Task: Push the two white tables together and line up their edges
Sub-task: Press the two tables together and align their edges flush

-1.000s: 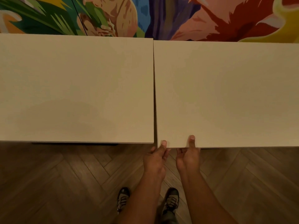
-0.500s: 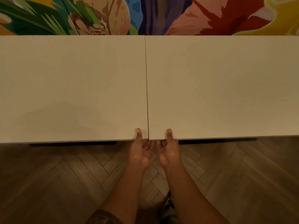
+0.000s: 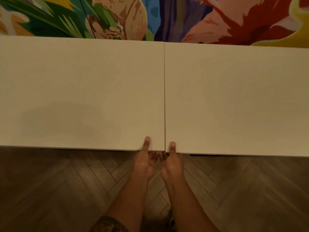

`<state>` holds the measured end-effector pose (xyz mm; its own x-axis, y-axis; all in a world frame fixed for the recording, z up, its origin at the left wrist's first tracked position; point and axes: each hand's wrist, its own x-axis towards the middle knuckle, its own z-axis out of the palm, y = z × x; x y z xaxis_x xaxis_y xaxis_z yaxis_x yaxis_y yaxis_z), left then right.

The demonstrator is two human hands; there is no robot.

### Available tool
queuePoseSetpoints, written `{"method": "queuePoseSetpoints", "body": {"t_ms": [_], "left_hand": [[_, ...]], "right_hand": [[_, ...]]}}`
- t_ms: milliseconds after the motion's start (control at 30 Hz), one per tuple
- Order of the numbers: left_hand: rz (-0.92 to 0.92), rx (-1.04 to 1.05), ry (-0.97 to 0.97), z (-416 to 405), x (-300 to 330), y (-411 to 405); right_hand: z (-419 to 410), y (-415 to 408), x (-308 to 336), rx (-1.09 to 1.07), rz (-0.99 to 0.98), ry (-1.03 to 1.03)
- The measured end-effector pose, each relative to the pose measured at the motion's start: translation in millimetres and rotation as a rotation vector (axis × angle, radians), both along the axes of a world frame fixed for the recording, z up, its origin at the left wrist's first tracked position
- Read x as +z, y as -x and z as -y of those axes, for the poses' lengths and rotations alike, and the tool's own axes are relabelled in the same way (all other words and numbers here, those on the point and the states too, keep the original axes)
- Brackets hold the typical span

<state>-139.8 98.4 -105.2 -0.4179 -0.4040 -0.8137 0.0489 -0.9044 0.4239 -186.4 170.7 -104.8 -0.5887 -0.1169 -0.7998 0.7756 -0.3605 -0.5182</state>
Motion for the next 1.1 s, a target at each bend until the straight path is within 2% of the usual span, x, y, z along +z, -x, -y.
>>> {"method": "queuePoseSetpoints", "body": {"t_ms": [133,333,600,800,967,1100], "left_hand": [[-0.005,0.0,0.011,0,-2,1],[-0.022,0.034,-0.005,-1,-10,1],[-0.006,0.005,-0.001,0,-7,0],[-0.018,0.024,0.001,-1,-2,-5],[-0.003,0.032,-0.01,-2,2,-4],[-0.015,0.03,-0.034,-2,6,-3]], "right_hand": [[8,-1,-4,0.029,-0.032,-0.136],[13,1,1,0.018,-0.046,-0.156],[18,4,14,0.116,-0.028,-0.213],[3,5,17,0.134,-0.031,-0.102],[-7,2,14,0.086,0.013,0.051],[-8,0,14,0.036,0.015,0.098]]}}
